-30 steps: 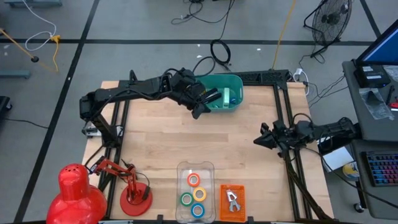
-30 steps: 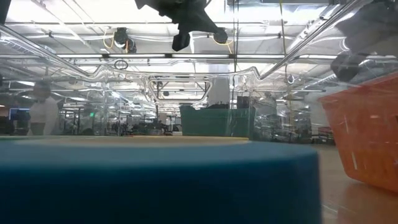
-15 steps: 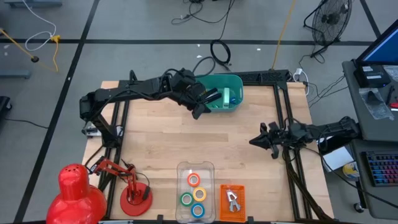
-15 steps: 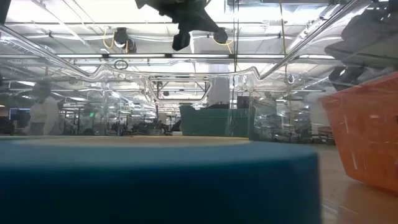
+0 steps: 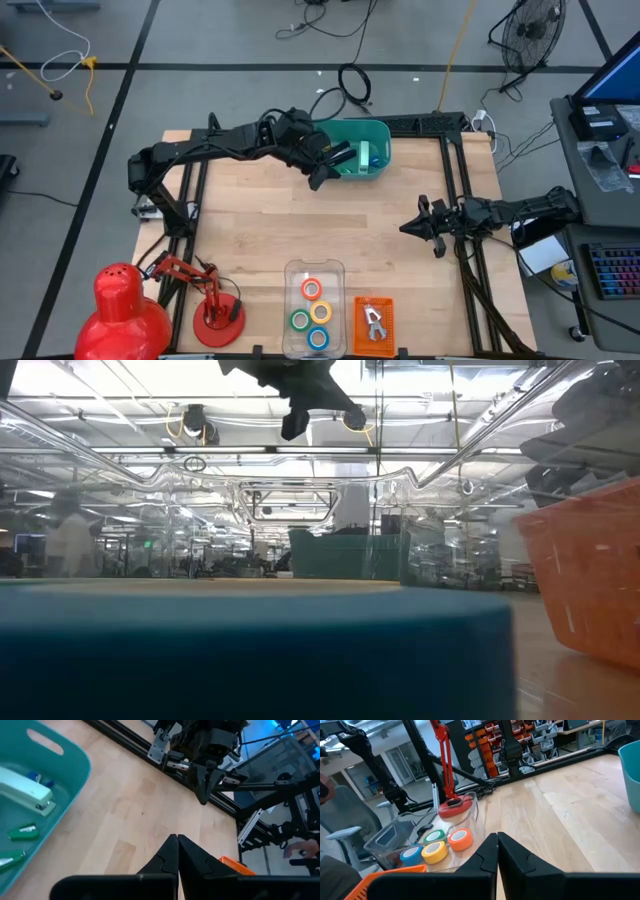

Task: Pick and place Stapler, Stapler remover, tape
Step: Return to Home Position

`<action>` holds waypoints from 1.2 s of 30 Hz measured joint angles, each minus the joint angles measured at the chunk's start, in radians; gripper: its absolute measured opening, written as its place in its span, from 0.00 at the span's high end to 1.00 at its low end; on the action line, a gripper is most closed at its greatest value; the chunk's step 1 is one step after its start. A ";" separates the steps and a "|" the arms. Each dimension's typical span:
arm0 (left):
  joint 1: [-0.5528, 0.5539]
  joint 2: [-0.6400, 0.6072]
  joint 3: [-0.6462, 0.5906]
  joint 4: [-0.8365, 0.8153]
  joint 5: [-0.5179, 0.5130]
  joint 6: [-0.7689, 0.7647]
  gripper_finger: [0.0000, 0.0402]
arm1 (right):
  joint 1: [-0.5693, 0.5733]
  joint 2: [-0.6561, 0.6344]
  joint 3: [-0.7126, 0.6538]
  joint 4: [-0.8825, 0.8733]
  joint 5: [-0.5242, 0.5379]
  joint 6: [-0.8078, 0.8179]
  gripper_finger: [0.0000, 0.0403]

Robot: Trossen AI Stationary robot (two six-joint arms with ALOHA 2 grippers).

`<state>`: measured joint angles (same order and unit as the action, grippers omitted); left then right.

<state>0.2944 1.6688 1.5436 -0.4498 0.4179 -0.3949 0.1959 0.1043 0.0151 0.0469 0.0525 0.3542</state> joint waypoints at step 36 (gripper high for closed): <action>-0.086 -0.997 -0.996 0.303 -0.309 -0.105 1.00 | 0.000 0.000 -0.001 0.005 -0.001 0.000 0.99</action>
<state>0.2084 0.6719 0.5480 -0.1467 0.1094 -0.4998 0.1959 0.1040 0.0139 0.0521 0.0514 0.3539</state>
